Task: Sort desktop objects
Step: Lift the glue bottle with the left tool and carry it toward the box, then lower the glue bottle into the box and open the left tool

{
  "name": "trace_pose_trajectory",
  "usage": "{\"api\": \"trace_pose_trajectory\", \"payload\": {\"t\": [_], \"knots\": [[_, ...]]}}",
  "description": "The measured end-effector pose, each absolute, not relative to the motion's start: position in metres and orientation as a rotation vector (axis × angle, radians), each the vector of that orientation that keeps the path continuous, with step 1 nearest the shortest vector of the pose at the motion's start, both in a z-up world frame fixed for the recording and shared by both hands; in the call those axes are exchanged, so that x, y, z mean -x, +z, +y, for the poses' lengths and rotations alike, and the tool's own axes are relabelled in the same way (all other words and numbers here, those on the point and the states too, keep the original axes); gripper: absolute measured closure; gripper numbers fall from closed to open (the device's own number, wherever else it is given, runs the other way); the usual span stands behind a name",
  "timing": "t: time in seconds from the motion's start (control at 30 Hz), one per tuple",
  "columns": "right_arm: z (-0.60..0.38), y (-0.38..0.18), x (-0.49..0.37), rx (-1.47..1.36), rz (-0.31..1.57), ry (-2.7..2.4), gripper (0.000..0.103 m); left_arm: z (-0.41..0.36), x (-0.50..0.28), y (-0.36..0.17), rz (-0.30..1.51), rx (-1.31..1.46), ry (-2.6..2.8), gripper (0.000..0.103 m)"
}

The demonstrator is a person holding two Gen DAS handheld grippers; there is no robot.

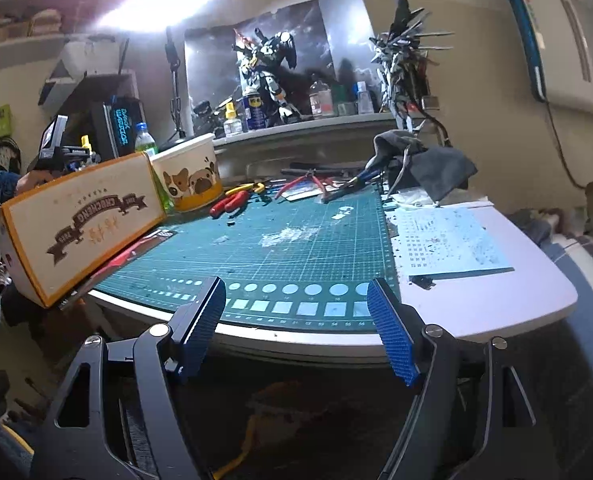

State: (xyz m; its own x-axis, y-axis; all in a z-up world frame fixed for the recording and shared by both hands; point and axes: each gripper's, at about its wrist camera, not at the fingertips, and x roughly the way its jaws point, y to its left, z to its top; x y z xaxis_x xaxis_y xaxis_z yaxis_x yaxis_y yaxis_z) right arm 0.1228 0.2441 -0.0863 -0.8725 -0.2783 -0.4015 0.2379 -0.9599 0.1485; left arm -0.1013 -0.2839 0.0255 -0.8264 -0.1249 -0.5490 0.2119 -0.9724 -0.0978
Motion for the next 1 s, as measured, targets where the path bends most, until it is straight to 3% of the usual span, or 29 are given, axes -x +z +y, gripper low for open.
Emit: {"api": "trace_pose_trajectory", "payload": {"t": [0.5, 0.87, 1.0], "knots": [[0.222, -0.099, -0.1, -0.653, -0.125, -2.751, 0.031, -0.278, 0.143, -0.051, 0.098, -1.044, -2.728, 0.058], [0.217, -0.104, -0.095, -0.667, -0.135, -2.723, 0.031, -0.303, 0.16, -0.081, 0.191, -1.199, -2.56, 0.058], [0.219, -0.105, -0.095, -0.669, -0.145, -2.721, 0.031, -0.302, 0.165, -0.087, 0.15, -1.245, -2.517, 0.057]]}}
